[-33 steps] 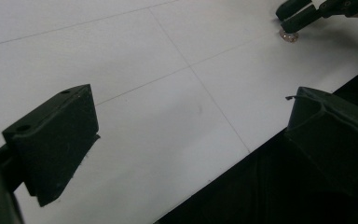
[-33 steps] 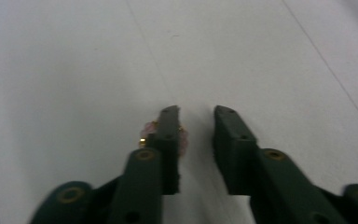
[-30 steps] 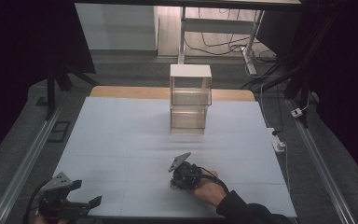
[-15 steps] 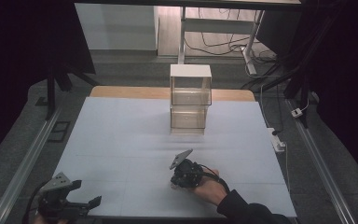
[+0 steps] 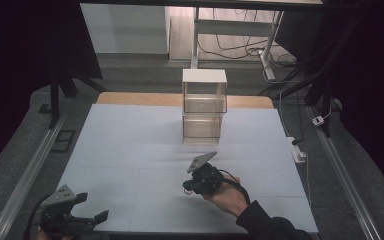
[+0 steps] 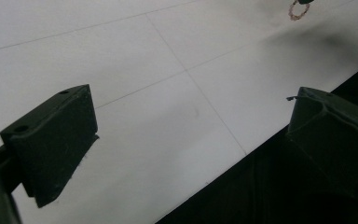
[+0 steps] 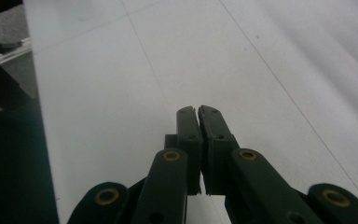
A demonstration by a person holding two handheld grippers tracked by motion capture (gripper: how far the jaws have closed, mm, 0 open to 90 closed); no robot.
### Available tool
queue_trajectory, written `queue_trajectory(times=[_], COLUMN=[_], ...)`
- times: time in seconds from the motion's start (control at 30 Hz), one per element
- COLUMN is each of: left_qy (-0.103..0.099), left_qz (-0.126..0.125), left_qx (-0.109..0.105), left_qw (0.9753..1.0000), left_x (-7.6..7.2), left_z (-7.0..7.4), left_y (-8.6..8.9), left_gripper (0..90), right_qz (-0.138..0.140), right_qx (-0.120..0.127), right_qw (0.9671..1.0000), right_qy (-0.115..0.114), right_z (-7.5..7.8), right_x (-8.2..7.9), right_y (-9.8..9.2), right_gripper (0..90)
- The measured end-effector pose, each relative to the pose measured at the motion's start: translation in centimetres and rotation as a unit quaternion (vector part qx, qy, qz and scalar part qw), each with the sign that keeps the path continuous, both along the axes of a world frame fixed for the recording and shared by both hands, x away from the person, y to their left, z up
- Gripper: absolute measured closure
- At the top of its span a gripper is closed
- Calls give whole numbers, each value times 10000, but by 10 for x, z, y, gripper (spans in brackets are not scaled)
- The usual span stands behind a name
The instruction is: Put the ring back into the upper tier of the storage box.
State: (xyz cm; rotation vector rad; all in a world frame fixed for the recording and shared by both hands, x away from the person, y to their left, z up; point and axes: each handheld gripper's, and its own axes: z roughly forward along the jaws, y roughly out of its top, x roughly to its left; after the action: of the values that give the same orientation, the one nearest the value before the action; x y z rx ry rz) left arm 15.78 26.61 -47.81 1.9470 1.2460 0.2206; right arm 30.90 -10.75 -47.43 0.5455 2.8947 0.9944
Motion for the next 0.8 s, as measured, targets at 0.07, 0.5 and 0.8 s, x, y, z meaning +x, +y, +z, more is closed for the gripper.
queue_trajectory(times=[0.07, 0.5, 0.8], left_qy=[5, 34, 42], left_qz=[1, -29, -15], left_qx=[13, 56, 59], left_qw=[10000, 10000, 10000], left_x=[0, 1, 1], left_z=[0, 0, 0], left_y=[0, -2, -1], left_gripper=[15, 18, 18], right_qz=[-6, -180, -285], right_qx=[90, 628, 902], right_qw=[9999, 9979, 9953], right_qy=[56, -22, -200], right_z=[3, 34, 56], right_x=[2, 16, 27], right_y=[-1, -12, -13], right_gripper=[873, 873, 873])
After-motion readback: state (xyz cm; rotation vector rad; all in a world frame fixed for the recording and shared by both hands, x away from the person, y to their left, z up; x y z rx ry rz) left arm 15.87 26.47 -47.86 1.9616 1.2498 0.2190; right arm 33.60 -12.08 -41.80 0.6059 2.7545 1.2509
